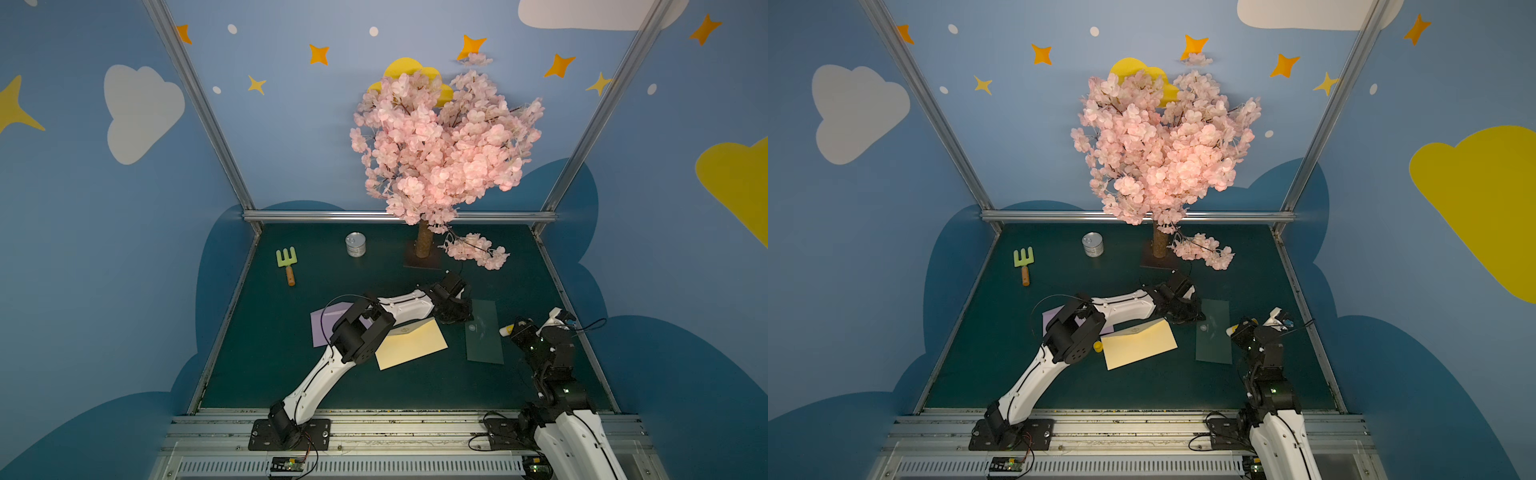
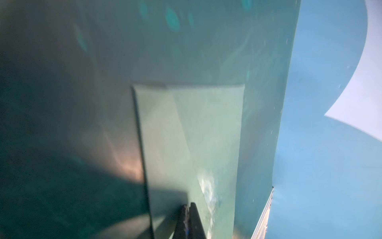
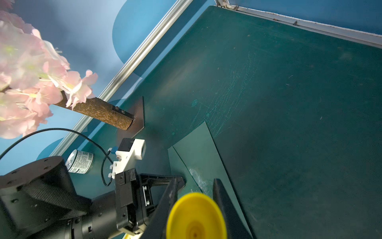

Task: Seal the envelope with a glue stick
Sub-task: Seal the envelope at the center of the board.

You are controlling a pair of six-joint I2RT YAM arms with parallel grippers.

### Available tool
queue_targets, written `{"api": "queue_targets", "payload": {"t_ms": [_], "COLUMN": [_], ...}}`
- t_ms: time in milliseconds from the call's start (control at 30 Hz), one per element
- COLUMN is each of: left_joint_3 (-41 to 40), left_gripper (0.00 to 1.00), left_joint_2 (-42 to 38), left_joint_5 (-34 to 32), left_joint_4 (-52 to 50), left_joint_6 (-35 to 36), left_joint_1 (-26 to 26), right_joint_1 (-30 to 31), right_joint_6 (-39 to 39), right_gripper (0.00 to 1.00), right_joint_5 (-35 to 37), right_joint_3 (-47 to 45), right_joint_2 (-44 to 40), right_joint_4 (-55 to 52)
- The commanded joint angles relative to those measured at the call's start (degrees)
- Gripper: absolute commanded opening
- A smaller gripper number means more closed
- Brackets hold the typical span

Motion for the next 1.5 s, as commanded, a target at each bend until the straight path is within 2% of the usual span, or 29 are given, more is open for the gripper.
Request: {"api": "queue_targets", "payload": {"t_ms": [0, 400, 567, 1033, 1200, 1367, 1467], "left_joint_3": [-6.6, -16.6, -16.0, -6.4, -8.1, -12.9, -14.1], "left_gripper": [0.03, 0.03, 0.03, 0.03, 0.03, 0.03, 0.11], "left_joint_2": [2.5, -3.2, -3.4, 2.4, 1.1, -3.5, -6.4], "left_joint_5": [-1.1, -1.2, -1.5, -0.1, -1.2, -1.1, 0.8], "left_joint_4": [-10.1, -7.3, -8.2, -11.2, -11.7, -8.5, -5.6], "left_joint_6": [0.9, 1.3, 2.0, 2.3, 2.8, 2.2, 1.8], "left_joint_1": [-2.4, -3.0, -3.2, -3.8, -3.1, -1.0, -0.1], "right_joint_1": [-0.2, -0.2, -0.3, -0.4, -0.5, -0.5, -0.5], "right_joint_6": [-0.2, -0.4, 0.0, -0.1, -0.6, -0.5, -0.5], "right_gripper": [0.0, 0.0, 0.0, 0.0, 0.0, 0.0, 0.0], "right_joint_5": [-0.1, 0.1, -0.1, 0.0, 0.0, -0.3, -0.5], "right_joint_3": [0.0, -0.2, -0.3, -0.4, -0.2, -0.1, -0.1], "right_joint_2": [-0.9, -2.9, -2.7, -2.2, -2.7, -2.9, -2.8], "right_joint_4": [0.2, -1.2, -1.1, -0.9, -1.1, -1.3, -1.0]}}
